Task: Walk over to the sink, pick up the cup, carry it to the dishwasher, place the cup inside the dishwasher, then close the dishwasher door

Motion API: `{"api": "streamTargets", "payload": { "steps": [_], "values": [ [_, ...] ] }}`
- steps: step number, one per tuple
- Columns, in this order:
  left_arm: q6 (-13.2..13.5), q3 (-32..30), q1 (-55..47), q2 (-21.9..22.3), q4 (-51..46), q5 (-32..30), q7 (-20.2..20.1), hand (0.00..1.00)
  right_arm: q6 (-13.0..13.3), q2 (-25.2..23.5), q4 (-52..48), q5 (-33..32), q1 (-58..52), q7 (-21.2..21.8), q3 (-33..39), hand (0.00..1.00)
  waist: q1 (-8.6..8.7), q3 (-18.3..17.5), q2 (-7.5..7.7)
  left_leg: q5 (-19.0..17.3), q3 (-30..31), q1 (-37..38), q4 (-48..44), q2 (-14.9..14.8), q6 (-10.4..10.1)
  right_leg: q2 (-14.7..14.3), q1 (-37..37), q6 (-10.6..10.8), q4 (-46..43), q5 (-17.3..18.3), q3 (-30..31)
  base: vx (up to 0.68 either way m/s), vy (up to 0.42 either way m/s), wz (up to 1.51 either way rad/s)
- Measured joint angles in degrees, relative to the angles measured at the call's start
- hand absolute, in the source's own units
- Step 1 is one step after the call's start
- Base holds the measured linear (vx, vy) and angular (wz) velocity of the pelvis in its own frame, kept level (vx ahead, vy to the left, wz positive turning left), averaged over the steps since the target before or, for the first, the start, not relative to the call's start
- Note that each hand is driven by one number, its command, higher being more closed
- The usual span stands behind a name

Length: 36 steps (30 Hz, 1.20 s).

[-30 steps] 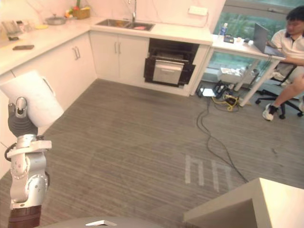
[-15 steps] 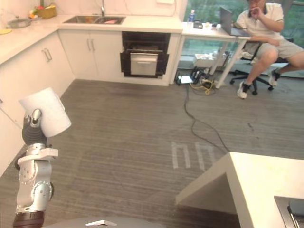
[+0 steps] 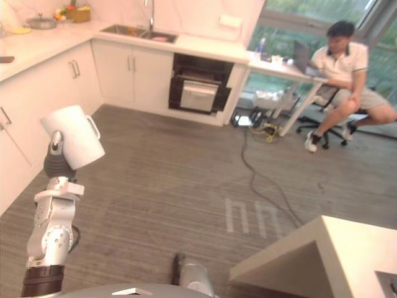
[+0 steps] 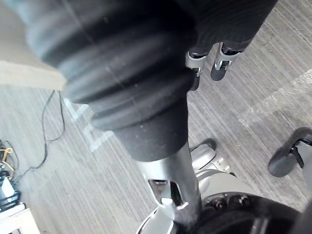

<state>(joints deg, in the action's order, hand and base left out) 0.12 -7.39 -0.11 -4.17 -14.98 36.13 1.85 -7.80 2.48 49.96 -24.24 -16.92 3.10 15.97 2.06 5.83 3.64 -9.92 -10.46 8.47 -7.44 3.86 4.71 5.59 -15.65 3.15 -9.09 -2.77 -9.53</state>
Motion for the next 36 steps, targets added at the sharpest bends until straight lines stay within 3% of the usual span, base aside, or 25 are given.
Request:
{"api": "streamTargets", "payload": {
  "steps": [3,4,5,6,7,9,10,11,12,13,15,17,19,20,21,22,23,26,28,29,30,31,32,34,36],
  "values": [
    [-1.4,1.6,-0.3,0.8,-0.1,0.2,-0.6,1.0,-1.5,-0.6,-2.0,-0.1,-1.6,-0.2,0.1,0.0,0.34,-0.9,0.13,-3.9,3.3,2.8,-0.5,2.6,1.1,0.1,2.5,-1.6,-0.7,-0.9,0.9,0.37,-0.011,0.53],
    [-1.4,2.6,-0.8,0.9,-0.1,0.2,-1.3,1.0,-2.1,-0.4,-2.0,-0.2,-1.9,-0.3,0.1,0.0,0.83,-1.7,-0.5,-5.7,5.4,3.0,-1.2,2.4,0.8,-0.1,2.5,-3.5,-2.6,-2.3,0.8,0.49,-0.09,0.81],
    [-1.4,3.0,-1.3,1.0,-0.1,0.2,-1.6,1.0,-2.2,-0.2,-2.0,-0.2,-2.2,-0.3,0.2,0.0,1.23,-2.2,-1.14,-6.3,6.2,3.3,-1.3,1.7,0.1,-0.5,2.5,-3.7,-3.6,-2.4,0.1,0.54,-0.116,0.74],
    [-1.5,3.8,-3.3,1.4,-0.1,-0.1,-2.2,1.0,-2.3,0.4,-2.1,-0.3,-2.8,-0.4,0.3,0.0,1.37,-3.6,-3.24,-7.2,7.0,4.9,-1.2,-0.9,-2.6,-2.5,3.8,-3.9,-4.6,-0.2,-1.5,0.64,-0.084,0.55],
    [-1.5,3.8,-4.2,1.2,0.1,-0.4,-2.6,1.0,-2.3,0.4,-2.7,-0.4,-3.0,-0.5,0.5,0.0,1.56,-3.6,-3.54,-8.8,7.0,2.8,-10.2,-2.5,-6.3,-3.0,5.7,-4.3,-5.8,2.8,-2.8,0.73,-0.118,0.45],
    [-1.8,3.8,-5.0,2.0,0.3,-0.5,-2.7,1.0,-2.4,1.2,-4.0,-0.2,-3.4,-0.5,-0.2,0.0,1.58,-3.4,-2.95,-5.1,5.0,-4.7,-29.1,-4.4,-12.7,-2.4,8.4,-4.2,-6.7,5.2,-3.7,0.62,-0.135,0.25],
    [-1.8,3.6,-5.0,3.3,0.1,-0.5,-3.1,1.0,-2.1,1.5,-4.2,-0.3,-3.7,-0.5,-0.3,0.0,0.71,-1.7,-4.38,2.6,0.9,-11.3,-47.1,-9.5,-12.1,-3.3,13.8,-4.7,-4.9,8.1,-3.7,0.54,-0.111,0.09],
    [-1.8,3.7,-5.0,3.6,0.0,-0.5,-3.5,1.0,-1.8,1.9,-4.2,-0.3,-3.7,-0.7,-0.1,0.0,0.6,-0.8,-5.16,2.3,-0.4,-13.1,-53.0,-12.2,-11.1,-4.1,16.0,-4.8,-4.6,9.6,-3.6,0.63,-0.091,0.04],
    [-2.0,3.5,-5.3,3.7,0.0,-0.5,-3.7,1.0,-1.3,2.7,-4.2,-0.6,-3.7,-0.8,-0.2,0.0,0.75,0.7,-5.77,0.6,-2.2,-16.5,-60.1,-16.2,-8.5,-4.9,20.1,-4.7,-4.3,12.1,-3.4,0.5,-0.045,-0.04],
    [-2.1,3.1,-5.6,3.7,0.0,-0.5,-4.2,1.0,-1.1,3.4,-4.0,-0.8,-4.2,-1.2,-0.1,0.0,0.53,0.8,-6.0,-1.4,-2.8,-19.7,-60.4,-18.0,-6.3,-4.7,23.4,-4.3,-3.6,14.0,-2.5,0.49,-0.026,-0.14],
    [-1.3,2.1,-5.7,3.7,-0.3,-1.0,-5.6,1.0,0.3,4.2,-2.5,-1.4,-4.9,-0.3,0.1,0.0,-1.45,0.7,-6.1,-3.7,-4.1,-22.9,-52.9,-18.7,-6.1,-3.5,25.6,-3.6,-3.1,15.8,-0.5,0.48,0.072,-0.67],
    [0.6,0.6,-6.6,3.3,-2.0,-2.7,-6.3,1.0,3.8,4.7,-1.0,-2.4,-5.0,2.4,-0.6,0.0,-1.78,1.0,-5.36,-2.8,-5.3,-25.2,-30.5,-17.0,-6.7,-0.6,27.7,-1.0,-2.4,18.1,2.4,0.6,0.208,-0.83],
    [0.7,1.3,-8.8,2.5,-5.8,-5.2,-6.4,1.0,5.3,6.0,-1.7,-3.9,-5.8,1.6,-4.7,0.0,-1.71,0.9,-4.57,4.0,-3.5,-25.5,-9.5,-14.6,-8.1,2.5,29.9,1.5,-2.0,20.8,4.7,0.61,0.326,-0.67],
    [1.5,1.1,-10.6,2.0,-7.6,-6.1,-6.6,1.0,5.3,6.9,-1.7,-5.2,-6.4,0.8,-6.0,0.0,-2.2,0.9,-4.67,9.9,-1.1,-26.1,-7.9,-14.2,-10.6,3.7,31.8,2.5,-1.6,23.0,6.8,0.62,0.387,-0.8],
    [2.0,0.8,-11.2,1.5,-7.6,-6.2,-6.8,1.0,5.3,7.1,-1.7,-5.7,-6.5,0.1,-6.8,0.0,-2.29,0.6,-4.48,13.5,-0.8,-25.6,-9.7,-13.3,-10.3,4.7,33.2,2.1,-1.1,23.6,8.6,0.64,0.436,-0.73],
    [2.2,-0.3,-11.3,0.4,-6.0,-6.7,-7.0,1.0,5.3,6.4,-1.7,-6.3,-6.6,-0.8,-7.3,0.0,-1.93,0.5,-2.81,11.1,0.1,-26.5,-16.2,-11.2,-6.7,7.0,35.1,1.3,-0.9,22.6,11.3,0.66,0.445,-0.41],
    [2.2,-1.8,-11.1,0.2,-5.2,-7.3,-7.3,1.0,5.3,6.4,-1.9,-7.7,-6.6,-0.8,-7.4,0.0,-1.19,0.5,-2.74,5.7,-0.4,-27.4,-22.5,-11.3,-5.6,7.8,35.4,1.2,-2.6,19.6,13.4,0.66,0.468,-0.33],
    [2.5,-4.5,-10.9,-0.1,-5.2,-8.4,-8.5,1.0,6.2,6.2,-6.6,-11.5,-6.2,-1.2,-3.4,0.0,-1.38,0.1,-1.72,-1.6,-4.1,-23.7,-27.0,-9.4,-3.2,11.1,33.7,2.1,-11.9,14.9,16.7,0.57,0.408,-0.4],
    [2.6,-4.7,-8.1,-2.7,-4.6,-8.7,-8.4,1.0,8.6,5.0,-12.3,-12.7,-1.9,-1.3,1.4,0.0,-0.65,0.4,-0.63,-4.9,-7.0,-16.1,-24.2,-4.8,-0.6,14.6,24.7,8.4,-35.1,4.7,19.4,0.58,0.365,-0.26],
    [2.4,-4.3,-7.2,-3.0,-4.4,-9.2,-8.4,1.0,9.0,4.5,-12.7,-12.7,-0.9,-1.2,1.6,0.0,-0.34,0.5,-0.5,-5.3,-7.1,-13.9,-22.8,-3.5,0.0,14.8,21.6,7.9,-42.6,3.9,19.3,0.43,0.231,0.03],
    [2.4,-3.6,-6.1,-3.2,-4.5,-10.1,-8.3,1.0,9.5,3.5,-12.9,-12.5,0.4,-0.6,1.6,0.0,-0.07,0.8,-0.59,-6.2,-7.0,-9.2,-19.8,-2.0,1.2,13.9,15.9,3.6,-55.2,6.0,17.4,0.3,0.132,0.04],
    [2.5,-2.6,-6.1,-2.1,-4.5,-10.6,-8.2,1.0,10.0,2.2,-13.1,-12.5,0.6,-0.5,1.5,0.0,-0.04,1.3,-1.59,-6.9,-6.6,-5.0,-17.0,-2.1,1.1,10.7,11.2,-0.6,-61.0,8.9,14.3,0.33,0.157,0.02],
    [2.6,-1.5,-6.3,-1.8,-4.5,-11.0,-8.2,1.0,10.7,0.9,-13.2,-12.4,0.2,-0.4,1.0,0.0,0.39,1.1,-2.44,-7.2,-6.0,-2.4,-15.1,-2.3,0.8,8.1,7.4,-1.1,-62.3,10.6,11.9,0.32,0.146,0.05],
    [3.9,2.6,-6.5,-2.0,-4.8,-12.2,-8.4,1.0,11.6,-2.7,-15.3,-12.5,-1.2,-0.3,-0.3,0.0,1.92,1.2,-2.5,-7.8,-4.5,0.5,-11.9,-2.2,0.0,3.8,-1.8,-0.5,-58.7,12.5,6.9,0.38,0.056,0.46],
    [4.0,6.2,-7.6,-1.9,-6.4,-13.0,-8.5,1.0,11.7,-4.7,-19.0,-12.5,-3.1,-0.3,-0.3,0.0,2.8,1.7,-2.46,-7.9,-3.8,2.7,-9.5,-2.1,-0.9,3.0,-5.4,0.0,-49.9,12.9,2.8,0.32,-0.004,0.47]
  ]
}}
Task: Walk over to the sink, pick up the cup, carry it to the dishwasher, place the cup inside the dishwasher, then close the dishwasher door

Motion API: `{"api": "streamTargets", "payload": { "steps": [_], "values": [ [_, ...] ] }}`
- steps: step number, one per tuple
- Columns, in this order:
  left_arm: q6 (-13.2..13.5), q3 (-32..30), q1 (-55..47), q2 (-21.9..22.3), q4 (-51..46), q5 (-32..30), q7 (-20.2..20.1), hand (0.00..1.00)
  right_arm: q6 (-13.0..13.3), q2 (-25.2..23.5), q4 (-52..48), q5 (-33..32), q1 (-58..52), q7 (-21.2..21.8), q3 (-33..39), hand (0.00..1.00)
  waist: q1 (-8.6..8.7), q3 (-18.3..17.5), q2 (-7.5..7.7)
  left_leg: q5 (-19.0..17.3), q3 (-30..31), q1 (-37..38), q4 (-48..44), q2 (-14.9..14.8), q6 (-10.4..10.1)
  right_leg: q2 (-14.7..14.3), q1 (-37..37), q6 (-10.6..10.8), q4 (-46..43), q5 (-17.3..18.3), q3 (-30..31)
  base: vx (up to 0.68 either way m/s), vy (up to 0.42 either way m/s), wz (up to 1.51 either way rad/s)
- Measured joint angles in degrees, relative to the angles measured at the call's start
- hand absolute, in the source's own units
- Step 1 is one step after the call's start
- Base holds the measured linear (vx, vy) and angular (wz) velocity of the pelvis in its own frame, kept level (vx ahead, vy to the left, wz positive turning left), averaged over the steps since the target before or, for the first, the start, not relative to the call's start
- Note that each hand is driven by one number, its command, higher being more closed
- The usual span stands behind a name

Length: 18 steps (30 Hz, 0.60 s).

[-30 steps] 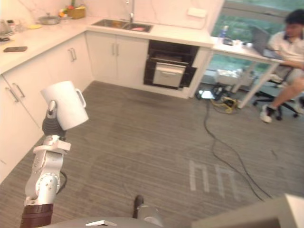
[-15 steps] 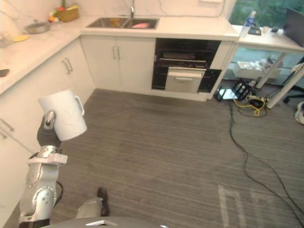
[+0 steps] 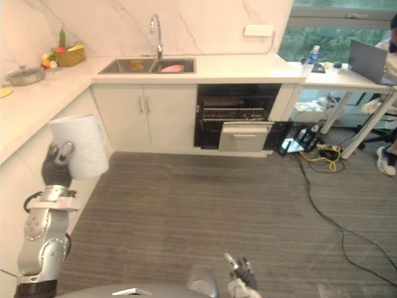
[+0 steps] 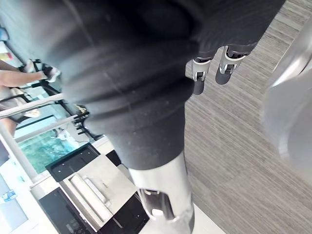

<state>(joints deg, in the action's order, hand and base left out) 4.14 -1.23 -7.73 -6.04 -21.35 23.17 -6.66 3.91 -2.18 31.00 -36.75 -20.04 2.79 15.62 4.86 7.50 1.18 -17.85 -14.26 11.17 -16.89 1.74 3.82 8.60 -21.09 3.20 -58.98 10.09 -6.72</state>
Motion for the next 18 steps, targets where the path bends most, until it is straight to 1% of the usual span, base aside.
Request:
{"api": "streamTargets", "payload": {
  "steps": [1,2,3,4,5,6,7,8,9,10,11,12,13,14,15,16,17,18],
  "values": [
    [0.1,3.0,-1.2,0.1,-2.5,-0.9,-0.2,1.0,0.1,-0.2,-2.8,0.0,-0.3,0.0,0.1,0.0,0.32,0.4,-0.18,-0.1,0.2,2.1,2.0,0.0,-1.1,-0.1,0.5,-0.5,14.6,-0.6,-5.1,0.46,-0.015,0.15],
    [0.3,4.6,-1.5,0.1,-5.0,-1.1,-0.7,1.0,0.9,-0.1,-5.7,0.0,-0.2,0.0,0.1,0.0,0.03,0.1,-0.15,-1.3,-0.1,3.8,3.0,0.4,-2.1,-0.4,2.4,-1.3,30.9,-3.9,-9.8,0.58,-0.024,-0.01],
    [0.7,4.8,-1.5,0.1,-6.0,-1.1,-0.9,1.0,1.5,-0.1,-7.0,0.0,-0.1,0.0,0.0,0.0,-0.19,-0.1,0.97,-2.1,-0.2,4.8,3.4,1.2,-2.6,-0.5,3.2,-2.4,36.7,-6.7,-11.9,0.68,-0.031,-0.21],
    [0.9,4.8,-1.6,1.1,-6.2,-1.0,-0.8,1.0,2.4,0.8,-8.8,0.0,0.3,0.2,-0.3,0.0,-0.21,-0.1,0.71,-4.0,-0.1,7.7,4.1,0.6,-3.5,-1.1,4.7,-9.3,36.7,-13.3,-14.1,0.61,-0.019,-0.27],
    [0.9,4.5,-1.6,2.1,-6.2,-1.1,0.2,1.0,2.4,2.1,-10.5,0.2,1.3,0.3,-0.4,0.0,-0.23,0.0,-1.64,-4.5,-0.6,9.5,3.2,-1.6,-4.0,-2.5,5.0,-10.3,33.2,-9.3,-14.8,0.59,-0.031,-0.26],
    [0.9,4.1,-1.5,2.5,-6.2,-1.1,0.5,1.0,2.3,2.5,-11.5,0.6,1.6,0.2,-1.0,0.0,-0.04,-0.2,-1.88,-4.5,-0.3,9.1,1.4,-2.3,-3.8,-2.8,4.6,-10.3,31.5,-7.4,-14.7,0.54,-0.091,-0.2],
    [0.9,4.0,-1.4,2.7,-6.3,-1.0,1.0,1.0,2.0,2.9,-13.8,0.7,1.6,0.2,-1.9,0.0,0.06,-0.7,-2.06,-4.2,0.1,6.9,-5.4,-3.6,-3.1,-3.1,4.3,-10.3,29.1,-4.0,-14.6,0.52,-0.165,-0.13],
    [0.9,3.9,-1.2,2.8,-6.3,-1.0,1.2,1.0,1.7,2.5,-15.2,0.6,1.2,0.0,-1.9,0.0,-0.12,-0.4,-2.09,-2.0,0.2,3.2,-16.6,-5.4,-2.1,-4.2,5.5,-10.0,27.5,-0.7,-14.3,0.53,-0.184,-0.16],
    [0.9,4.1,-1.3,3.0,-6.3,-1.0,1.3,1.0,1.3,2.4,-15.8,0.5,1.2,-0.4,-1.8,0.0,-0.41,-0.2,-2.32,0.9,0.5,1.0,-23.2,-6.8,-2.7,-5.0,6.8,-10.0,27.4,0.5,-14.0,0.53,-0.16,-0.38],
    [0.9,4.0,-1.9,4.0,-6.3,-1.0,1.3,1.0,0.7,2.8,-17.2,0.5,1.1,-0.5,-1.9,0.0,-1.6,0.2,-3.07,10.6,2.5,-4.4,-36.5,-9.8,-6.7,-7.0,10.0,-9.8,28.2,2.3,-11.9,0.53,-0.098,-0.63],
    [0.9,3.6,-3.0,5.0,-6.3,-1.0,1.5,1.0,0.7,3.2,-17.8,0.5,0.9,-0.5,-2.0,0.0,-2.34,-0.1,-4.03,12.5,4.2,-9.7,-46.4,-12.3,-8.6,-9.4,13.4,-9.9,30.2,3.4,-10.7,0.54,-0.07,-0.71],
    [0.9,3.5,-3.5,5.0,-6.3,-1.0,1.5,1.0,0.7,3.4,-17.9,0.5,1.0,-0.5,-2.0,0.0,-2.7,-0.3,-4.38,12.0,4.7,-12.0,-49.2,-13.3,-8.2,-10.4,15.4,-9.8,31.8,3.6,-10.0,0.55,-0.036,-0.77],
    [1.0,3.1,-4.4,4.8,-6.3,-1.0,1.4,1.0,0.8,3.4,-18.1,0.5,1.1,-0.4,-2.1,0.0,-3.2,-0.6,-4.47,9.9,4.3,-15.8,-49.6,-14.6,-7.0,-11.5,19.4,-9.5,35.5,3.7,-8.3,0.55,-0.028,-0.63],
    [1.2,2.8,-4.9,4.9,-6.3,-1.1,1.3,1.0,0.9,3.5,-18.5,0.6,1.1,-0.4,-2.4,0.0,-3.53,-0.6,-4.25,8.6,3.7,-17.3,-47.8,-14.9,-5.9,-11.8,21.2,-9.4,37.2,3.7,-7.0,0.63,-0.016,-0.97],
    [2.1,1.9,-6.0,5.0,-6.4,-1.0,1.2,1.0,1.2,3.8,-19.0,0.6,1.8,-0.3,-3.9,0.0,-4.5,-0.8,-3.73,6.1,2.6,-19.6,-40.8,-14.6,-4.4,-11.9,23.9,-9.1,40.2,3.6,-3.8,0.6,0.022,-1.3],
    [3.1,0.8,-7.1,5.0,-6.9,-1.1,1.4,1.0,1.3,5.0,-19.0,0.8,3.3,-0.3,-6.0,0.0,-5.7,-1.1,-3.24,4.8,3.0,-21.1,-29.4,-13.4,-4.5,-11.7,25.3,-9.1,42.0,3.4,0.0,0.48,0.052,-1.47],
    [3.8,0.4,-7.7,5.0,-7.4,-1.1,1.6,1.0,1.3,5.2,-19.0,1.2,4.1,-0.3,-6.7,0.0,-6.38,-1.4,-3.1,4.8,3.8,-21.2,-23.1,-12.6,-4.8,-11.4,25.4,-9.0,42.2,3.5,1.7,0.47,0.109,-1.6],
    [5.4,-0.2,-8.3,5.1,-8.0,-1.6,1.8,1.0,1.4,5.7,-19.0,1.2,5.7,-0.3,-8.1,0.0,-7.16,-1.5,-2.9,5.9,6.1,-21.4,-10.7,-11.5,-6.1,-11.0,26.1,-8.4,42.4,4.2,5.1,0.4,0.119,-1.21]
  ]
}}
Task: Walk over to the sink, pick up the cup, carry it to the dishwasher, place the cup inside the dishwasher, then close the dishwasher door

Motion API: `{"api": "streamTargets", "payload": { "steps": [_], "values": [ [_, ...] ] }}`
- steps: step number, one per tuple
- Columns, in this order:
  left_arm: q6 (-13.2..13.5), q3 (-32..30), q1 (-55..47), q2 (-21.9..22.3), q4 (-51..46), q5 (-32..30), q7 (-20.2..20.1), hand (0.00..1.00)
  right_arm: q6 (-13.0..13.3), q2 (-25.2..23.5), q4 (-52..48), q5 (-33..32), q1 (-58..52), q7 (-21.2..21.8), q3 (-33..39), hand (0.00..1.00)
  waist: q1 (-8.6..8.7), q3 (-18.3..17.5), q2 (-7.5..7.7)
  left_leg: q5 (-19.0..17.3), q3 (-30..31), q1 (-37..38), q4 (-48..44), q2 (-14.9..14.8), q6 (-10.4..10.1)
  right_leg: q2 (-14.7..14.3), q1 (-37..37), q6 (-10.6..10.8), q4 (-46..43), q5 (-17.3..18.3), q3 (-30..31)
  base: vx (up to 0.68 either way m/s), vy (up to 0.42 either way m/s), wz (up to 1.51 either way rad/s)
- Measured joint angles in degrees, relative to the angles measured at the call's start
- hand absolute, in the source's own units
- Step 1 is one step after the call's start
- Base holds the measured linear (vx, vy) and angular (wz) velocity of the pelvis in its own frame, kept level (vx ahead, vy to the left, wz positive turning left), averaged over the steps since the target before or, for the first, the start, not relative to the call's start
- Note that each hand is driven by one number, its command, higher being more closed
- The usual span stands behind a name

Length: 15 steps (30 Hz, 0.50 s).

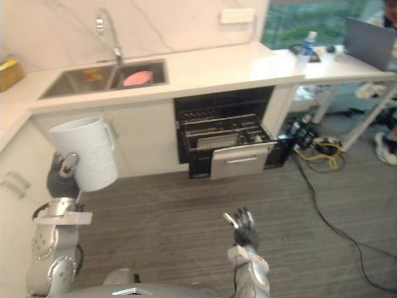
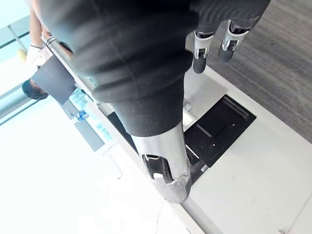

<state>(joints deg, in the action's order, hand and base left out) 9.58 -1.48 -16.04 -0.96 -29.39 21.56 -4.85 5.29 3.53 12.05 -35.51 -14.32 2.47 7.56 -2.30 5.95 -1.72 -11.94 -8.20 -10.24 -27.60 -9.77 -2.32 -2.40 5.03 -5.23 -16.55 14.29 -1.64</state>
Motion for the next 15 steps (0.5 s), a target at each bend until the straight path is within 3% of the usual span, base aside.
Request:
{"api": "streamTargets", "payload": {
  "steps": [2,3,4,5,6,7,8,9,10,11,13,14,15],
  "values": [
    [1.2,-0.7,-0.5,0.5,-1.1,-0.6,-0.4,1.0,0.7,0.4,0.0,0.2,1.0,0.0,-0.5,0.0,0.34,0.0,0.01,4.7,0.6,-1.1,12.4,1.3,-1.2,1.4,3.0,2.7,0.7,1.6,2.7,0.57,0.206,-0.88],
    [1.8,-0.7,-0.6,0.5,-1.5,-0.6,-0.7,1.0,1.2,0.5,0.0,0.6,1.0,0.0,-0.3,0.0,0.48,0.0,0.0,6.4,0.1,-1.3,14.1,1.7,-1.1,2.0,4.1,3.8,0.8,2.2,2.8,0.59,0.248,-0.54],
    [3.2,-0.6,-0.6,0.5,-1.6,-0.6,-1.4,1.0,2.0,0.6,-0.2,1.2,0.5,-0.1,0.0,0.0,0.74,-0.1,-0.22,10.4,-1.2,-1.2,16.4,2.5,-0.7,3.0,6.3,6.2,0.9,3.6,2.7,0.57,0.306,-0.54],
    [4.4,-0.4,-0.7,0.5,-1.6,-0.6,-2.0,1.0,2.1,0.6,-2.0,1.5,-0.4,-0.1,0.1,0.0,0.57,-0.7,-1.03,13.3,-2.1,-0.7,15.9,2.5,1.2,3.4,8.6,8.5,0.6,5.4,2.8,0.59,0.394,-0.64],
    [4.9,-0.5,-0.7,0.3,-1.6,-0.6,-2.2,1.0,2.1,0.5,-3.1,1.7,-0.8,-0.1,0.0,0.0,0.34,-1.1,-0.83,16.8,-1.2,-0.8,13.9,2.9,0.5,4.0,9.3,9.0,-0.3,6.8,3.1,0.7,0.458,-0.64],
    [5.2,-0.7,-0.7,-1.0,-1.0,-0.7,-2.3,1.0,2.0,-1.0,-3.9,1.7,-1.4,0.0,-0.4,0.0,0.7,-3.2,2.91,11.6,-2.7,-1.2,9.7,6.2,1.0,8.0,8.6,10.0,-3.7,8.8,2.2,0.7,0.445,-0.28],
    [5.2,-0.5,0.4,-0.9,-0.2,-1.1,-2.3,1.0,1.9,-1.4,-4.3,1.7,-1.5,0.2,-0.1,0.0,1.65,-4.1,5.02,8.4,-3.3,-1.3,7.6,8.4,2.2,10.9,6.0,11.6,-10.9,8.4,1.3,0.54,0.33,-0.05],
    [5.2,-0.5,1.2,-1.0,0.2,-1.3,-2.4,1.0,1.8,-1.5,-4.3,1.7,-1.1,0.3,0.3,0.0,2.03,-3.8,5.77,7.3,-3.6,-0.6,6.9,9.3,2.5,12.3,4.2,13.4,-16.2,7.4,1.0,0.5,0.346,0.06],
    [5.1,-0.7,2.9,-1.2,1.4,-1.7,-2.6,1.0,1.7,-2.1,-4.3,1.9,-0.2,1.0,1.5,0.0,2.51,-2.3,6.5,5.1,-4.4,1.8,6.4,11.0,3.5,15.4,-0.6,15.5,-29.0,3.9,0.8,0.46,0.321,0.0],
    [5.0,-1.0,3.8,-1.5,2.7,-2.3,-2.3,1.0,1.3,-2.6,-4.4,2.3,0.1,1.4,2.2,0.0,3.36,-1.7,7.09,3.5,-4.5,5.4,6.8,12.2,4.5,18.0,-3.9,13.8,-39.6,4.0,-1.0,0.44,0.293,0.01],
    [5.1,-0.1,3.5,-1.3,3.2,-3.7,-1.8,1.0,1.0,-2.6,-4.9,3.9,-1.1,2.5,1.8,0.0,4.56,-1.5,5.2,2.1,-4.4,11.4,9.8,11.7,4.9,18.4,-6.7,10.8,-41.4,5.6,-5.5,0.4,0.244,-0.01],
    [6.1,0.7,3.7,-1.5,2.9,-4.6,-1.6,1.0,0.8,-3.1,-6.3,4.4,-2.0,3.4,1.6,0.0,4.54,-1.9,3.95,1.6,-4.6,13.1,12.2,10.6,4.8,17.0,-9.7,10.0,-36.4,6.1,-8.3,0.3,0.193,-0.14],
    [7.1,0.8,4.0,-1.9,2.8,-5.1,-1.6,1.0,0.7,-3.4,-7.2,4.4,-2.2,4.1,1.5,0.0,4.49,-1.9,3.69,1.3,-4.9,13.6,12.8,10.2,4.6,16.1,-11.5,10.2,-32.8,6.1,-9.1,0.3,0.149,-0.22]
  ]
}}
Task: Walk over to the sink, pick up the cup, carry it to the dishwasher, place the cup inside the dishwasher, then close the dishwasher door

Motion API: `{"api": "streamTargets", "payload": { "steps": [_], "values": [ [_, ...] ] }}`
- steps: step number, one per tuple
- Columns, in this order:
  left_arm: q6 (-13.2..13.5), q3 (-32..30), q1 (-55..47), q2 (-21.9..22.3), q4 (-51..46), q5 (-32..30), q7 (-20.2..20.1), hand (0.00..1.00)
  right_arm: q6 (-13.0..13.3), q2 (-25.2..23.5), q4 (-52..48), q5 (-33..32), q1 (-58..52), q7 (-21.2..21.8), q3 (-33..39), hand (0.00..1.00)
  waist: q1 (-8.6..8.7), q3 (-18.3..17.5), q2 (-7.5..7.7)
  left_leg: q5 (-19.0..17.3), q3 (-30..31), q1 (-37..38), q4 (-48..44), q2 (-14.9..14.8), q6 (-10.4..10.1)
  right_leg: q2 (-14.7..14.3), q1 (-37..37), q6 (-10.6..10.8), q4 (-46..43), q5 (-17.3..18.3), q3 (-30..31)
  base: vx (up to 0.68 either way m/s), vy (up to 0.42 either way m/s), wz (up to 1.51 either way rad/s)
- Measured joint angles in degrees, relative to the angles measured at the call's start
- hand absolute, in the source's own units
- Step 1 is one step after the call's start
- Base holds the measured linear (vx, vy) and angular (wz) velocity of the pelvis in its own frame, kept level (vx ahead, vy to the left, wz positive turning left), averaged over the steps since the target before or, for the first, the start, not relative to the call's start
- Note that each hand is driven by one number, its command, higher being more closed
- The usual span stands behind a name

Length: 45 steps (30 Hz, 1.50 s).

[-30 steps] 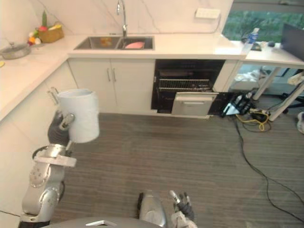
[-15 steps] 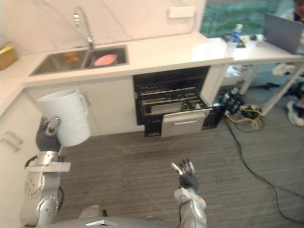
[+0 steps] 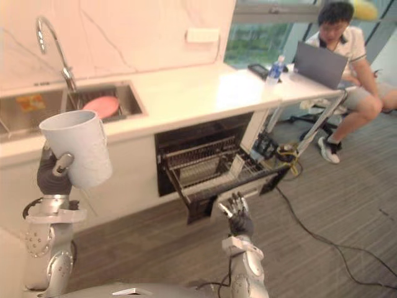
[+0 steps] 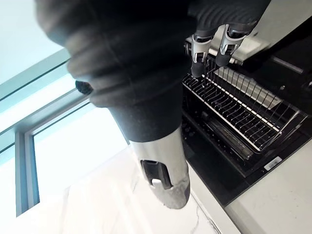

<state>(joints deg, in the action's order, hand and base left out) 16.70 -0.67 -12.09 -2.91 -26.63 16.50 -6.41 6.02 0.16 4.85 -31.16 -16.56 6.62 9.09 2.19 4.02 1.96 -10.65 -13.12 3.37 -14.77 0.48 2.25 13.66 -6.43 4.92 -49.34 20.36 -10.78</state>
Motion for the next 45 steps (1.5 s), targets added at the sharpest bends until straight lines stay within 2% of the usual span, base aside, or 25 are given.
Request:
{"api": "streamTargets", "payload": {
  "steps": [1,2,3,4,6,8,9,10,11,12,13,14,15,16,17,18,19,23,28,30,34,36,40,42,45],
  "values": [
    [1.5,0.0,0.2,-0.9,-0.1,-0.7,0.2,1.0,-0.1,-0.2,-1.2,0.0,-0.2,1.8,-0.1,0.0,0.05,0.1,-0.04,-1.0,-1.0,0.4,-0.1,-0.6,-0.4,-1.7,-2.4,0.6,7.2,-0.8,-1.2,0.2,0.05,-0.23],
    [2.0,0.1,0.0,-1.3,-0.1,-1.1,0.3,1.0,-0.1,-0.1,-1.8,0.0,-0.3,2.8,-0.1,0.0,-0.08,0.2,0.13,-1.7,-1.3,1.0,-0.2,-0.7,-0.6,-2.4,-3.1,0.2,10.9,-2.1,-1.8,0.32,0.043,-0.33],
    [2.1,0.2,-0.3,-2.2,-0.1,-1.5,0.5,1.0,-0.1,0.2,-2.0,0.0,-0.4,4.3,-0.1,0.0,-0.06,0.1,0.97,-3.0,-1.8,2.2,-0.8,-0.3,-1.1,-3.2,-3.6,-2.8,16.1,-6.7,-3.0,0.24,-0.014,-0.28],
    [2.4,1.0,-0.2,-2.9,0.6,-2.2,1.0,1.0,-0.3,0.6,-1.9,0.0,-0.3,5.6,-0.1,0.0,0.29,0.1,1.83,-4.8,-2.0,2.9,-2.5,0.3,-1.5,-3.9,-3.3,-4.2,19.0,-8.6,-3.3,0.31,-0.045,-0.2],
    [2.4,4.7,-0.1,-2.4,2.7,-2.1,1.1,1.0,-1.7,1.7,-1.7,0.0,-0.2,5.8,-0.1,0.0,0.56,-0.3,-0.4,-6.7,-1.1,2.7,-5.8,-2.1,-2.8,-6.0,-1.1,-4.2,21.8,-8.4,-4.0,0.32,-0.038,-0.07],
    [1.8,7.9,-0.1,-2.5,3.3,-2.1,1.1,1.0,-2.5,1.7,-1.7,0.0,0.1,5.7,-0.6,0.0,0.78,1.0,-1.66,-6.8,-0.8,-0.8,-16.2,-4.5,-3.4,-7.3,1.1,-4.4,24.2,-7.4,-3.7,0.21,-0.036,-0.17],
    [1.7,10.1,-0.1,-2.1,3.3,-2.1,1.0,1.0,-2.6,2.1,-1.9,0.0,-0.3,5.5,-1.7,0.0,0.69,1.8,-2.48,-5.5,0.0,-5.3,-27.3,-6.8,-4.5,-8.4,2.2,-4.7,24.5,-6.9,-2.8,0.15,0.002,-0.51],
    [1.7,11.3,-0.2,-1.5,3.4,-2.2,0.7,1.0,-2.8,2.7,-2.0,0.1,-0.4,5.5,-2.4,0.0,0.16,1.9,-3.67,-5.0,2.1,-8.7,-34.7,-8.2,-4.4,-9.3,3.2,-4.9,24.4,-6.3,-1.3,0.15,0.039,-0.77],
    [1.7,11.7,-0.3,-1.4,3.5,-2.3,0.6,1.0,-3.0,2.7,-2.0,0.1,-0.5,5.4,-2.3,0.0,-0.46,1.9,-3.75,-6.0,3.4,-9.3,-34.8,-8.4,-4.1,-9.4,3.7,-4.9,24.3,-6.1,0.3,0.16,0.082,-0.85],
    [1.7,11.7,-0.3,-1.4,3.6,-2.3,0.6,1.0,-3.0,2.7,-2.0,0.2,-0.5,5.5,-2.2,0.0,-0.71,1.8,-3.54,-6.7,4.3,-9.3,-33.0,-8.3,-4.0,-9.3,3.7,-4.8,24.4,-6.1,1.4,0.16,0.1,-1.02],
    [1.7,11.7,-0.3,-1.4,3.9,-2.3,0.7,1.0,-2.6,2.8,-2.0,0.6,-0.4,5.5,-2.1,0.0,-0.66,1.6,-3.18,-8.3,7.5,-9.1,-24.4,-7.5,-3.7,-8.8,3.3,-4.8,24.4,-6.0,4.0,0.15,0.11,-0.86],
    [1.7,11.8,-0.3,-1.3,4.0,-2.3,0.7,1.0,-2.5,3.2,-2.0,0.7,-0.5,5.5,-2.0,0.0,-0.46,1.6,-3.13,-8.2,9.2,-8.7,-20.3,-7.2,-3.8,-8.6,2.9,-4.7,24.4,-6.1,4.9,0.14,0.158,-0.88],
    [1.7,11.9,-0.5,-1.3,4.1,-2.3,0.7,1.0,-2.4,4.2,-2.0,0.8,-0.5,5.7,-2.0,0.0,-0.21,1.5,-3.15,-7.1,11.7,-7.7,-13.8,-6.7,-4.5,-8.3,2.1,-4.1,24.1,-5.9,6.1,0.13,0.218,-0.86],
    [1.7,12.0,-0.6,-0.9,4.3,-2.9,1.1,1.0,-2.4,6.0,-2.0,1.3,-0.4,5.9,-1.9,0.0,-0.21,1.3,-3.49,-2.0,13.9,-6.2,-5.3,-6.7,-7.0,-7.8,0.3,-2.1,23.1,-5.5,8.3,0.13,0.243,-0.86],
    [1.7,12.0,-0.6,-0.8,4.5,-3.3,1.3,1.0,-2.4,6.6,-1.8,1.3,-0.4,6.0,-1.8,0.0,-0.19,1.2,-3.34,0.1,13.0,-5.6,-4.0,-6.4,-8.7,-7.4,-0.1,-1.5,22.9,-5.5,9.1,0.15,0.267,-0.77],
    [1.3,12.0,-0.6,-0.9,5.0,-3.4,1.8,1.0,-2.5,7.0,-1.8,1.3,-0.5,5.9,-1.6,0.0,0.09,0.7,-2.61,0.8,11.5,-4.7,-2.2,-5.0,-7.8,-5.9,-0.4,-0.8,23.5,-5.8,10.0,0.19,0.319,-0.38],
    [0.8,12.1,-0.2,-1.0,5.0,-4.2,2.6,1.0,-2.4,7.0,-1.8,1.2,-0.1,5.9,-0.9,0.0,1.15,0.0,-2.24,1.7,10.1,-4.3,0.3,-3.2,-6.5,-3.7,-0.4,1.2,26.0,-7.4,10.0,0.2,0.312,-0.24],
    [-2.0,11.8,2.2,-1.1,4.9,-4.4,4.5,1.0,-2.2,6.5,-2.3,-1.0,3.1,5.8,1.1,0.0,1.29,0.0,-1.76,2.6,8.0,-3.7,3.3,-1.1,-5.3,-1.9,0.4,3.6,32.3,-12.7,10.0,0.14,0.199,-0.28],
    [-4.4,10.5,4.7,-1.4,5.0,-4.4,7.8,1.0,-0.7,4.6,-8.9,-2.5,5.6,8.6,2.7,0.0,1.22,-0.1,-1.87,2.1,5.0,-1.1,6.1,-1.0,-3.7,-2.1,2.4,3.5,38.2,-17.4,9.7,0.04,0.099,-0.36],
    [-4.7,8.9,5.7,-1.4,5.4,-4.4,10.0,1.0,-0.2,4.5,-11.6,-3.5,6.0,10.7,2.4,0.0,1.19,-0.1,-1.81,2.2,3.7,-1.9,6.1,-0.8,-3.3,-2.3,2.4,3.5,41.3,-19.8,10.1,-0.05,0.07,-0.31],
    [-4.9,6.5,6.0,-1.5,5.8,-4.8,12.7,1.0,-0.3,4.3,-13.2,-5.1,7.0,13.5,2.0,0.0,0.74,0.3,-1.34,2.4,2.1,-2.4,6.1,-1.2,-3.0,-2.8,2.6,3.5,44.4,-22.0,10.4,-0.08,0.023,-0.24],
    [-4.9,5.6,6.1,-1.5,7.0,-5.5,14.5,1.0,-1.0,4.3,-13.5,-5.2,8.0,14.8,1.3,0.0,0.74,0.6,-0.88,2.3,2.0,-2.4,5.9,-1.5,-3.1,-3.0,3.5,3.8,45.7,-22.3,9.9,-0.08,-0.038,-0.07],
    [-4.6,6.1,6.2,-0.3,8.1,-5.8,17.1,1.0,-1.5,4.3,-17.9,-5.2,8.3,16.4,-1.5,0.0,0.34,0.6,-0.89,2.1,3.5,-3.5,6.0,-3.1,-4.3,-4.2,4.9,2.7,48.3,-22.7,6.5,-0.06,-0.081,0.21],
    [-4.5,7.2,6.4,-0.2,8.4,-7.4,18.3,1.0,-1.5,4.6,-19.0,-6.0,8.7,16.5,-2.0,0.0,0.27,0.6,-0.9,2.9,4.5,-3.4,6.0,-3.9,-5.1,-4.7,5.9,2.6,48.7,-22.9,4.8,0.05,-0.095,0.39],
    [-4.3,7.7,7.7,0.3,10.4,-12.2,22.8,1.0,-2.5,5.2,-19.5,-10.4,12.1,16.5,-2.0,0.0,0.08,0.5,-0.97,4.0,6.2,-3.2,6.4,-4.7,-5.8,-5.5,7.2,2.0,49.7,-23.3,2.7,0.03,-0.076,0.26]
  ]
}}
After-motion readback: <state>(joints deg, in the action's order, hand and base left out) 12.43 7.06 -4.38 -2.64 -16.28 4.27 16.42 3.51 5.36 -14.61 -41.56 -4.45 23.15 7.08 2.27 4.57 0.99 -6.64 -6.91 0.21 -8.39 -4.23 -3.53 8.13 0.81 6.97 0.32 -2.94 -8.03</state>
